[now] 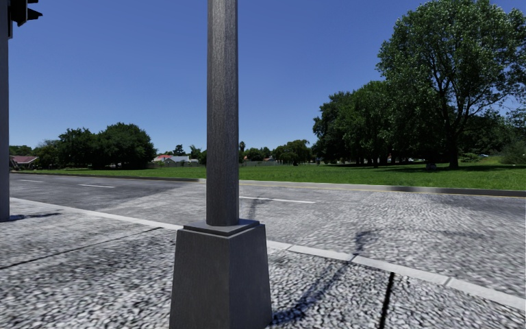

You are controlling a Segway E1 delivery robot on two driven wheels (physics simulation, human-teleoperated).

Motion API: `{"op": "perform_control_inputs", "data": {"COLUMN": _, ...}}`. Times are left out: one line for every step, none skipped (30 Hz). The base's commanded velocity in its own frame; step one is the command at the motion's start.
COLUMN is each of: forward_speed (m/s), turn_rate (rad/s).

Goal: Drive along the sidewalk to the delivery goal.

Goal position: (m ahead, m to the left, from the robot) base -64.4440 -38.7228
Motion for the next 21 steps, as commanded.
{"op": "perform_control_inputs", "data": {"forward_speed": 0.00, "turn_rate": 0.00}}
{"op": "perform_control_inputs", "data": {"forward_speed": 0.00, "turn_rate": 0.00}}
{"op": "perform_control_inputs", "data": {"forward_speed": 0.00, "turn_rate": 0.00}}
{"op": "perform_control_inputs", "data": {"forward_speed": 0.00, "turn_rate": 0.00}}
{"op": "perform_control_inputs", "data": {"forward_speed": 0.00, "turn_rate": 0.00}}
{"op": "perform_control_inputs", "data": {"forward_speed": 0.00, "turn_rate": 0.00}}
{"op": "perform_control_inputs", "data": {"forward_speed": 0.00, "turn_rate": 0.00}}
{"op": "perform_control_inputs", "data": {"forward_speed": 0.00, "turn_rate": 0.00}}
{"op": "perform_control_inputs", "data": {"forward_speed": 0.00, "turn_rate": 0.00}}
{"op": "perform_control_inputs", "data": {"forward_speed": 0.00, "turn_rate": 0.00}}
{"op": "perform_control_inputs", "data": {"forward_speed": 0.00, "turn_rate": 0.00}}
{"op": "perform_control_inputs", "data": {"forward_speed": 0.00, "turn_rate": 0.00}}
{"op": "perform_control_inputs", "data": {"forward_speed": 0.00, "turn_rate": 0.00}}
{"op": "perform_control_inputs", "data": {"forward_speed": 0.00, "turn_rate": 0.00}}
{"op": "perform_control_inputs", "data": {"forward_speed": 0.00, "turn_rate": 0.00}}
{"op": "perform_control_inputs", "data": {"forward_speed": 0.00, "turn_rate": 0.00}}
{"op": "perform_control_inputs", "data": {"forward_speed": 0.00, "turn_rate": 0.00}}
{"op": "perform_control_inputs", "data": {"forward_speed": 0.00, "turn_rate": 0.00}}
{"op": "perform_control_inputs", "data": {"forward_speed": 0.00, "turn_rate": 0.00}}
{"op": "perform_control_inputs", "data": {"forward_speed": 0.00, "turn_rate": 0.00}}
{"op": "perform_control_inputs", "data": {"forward_speed": 0.00, "turn_rate": 0.00}}
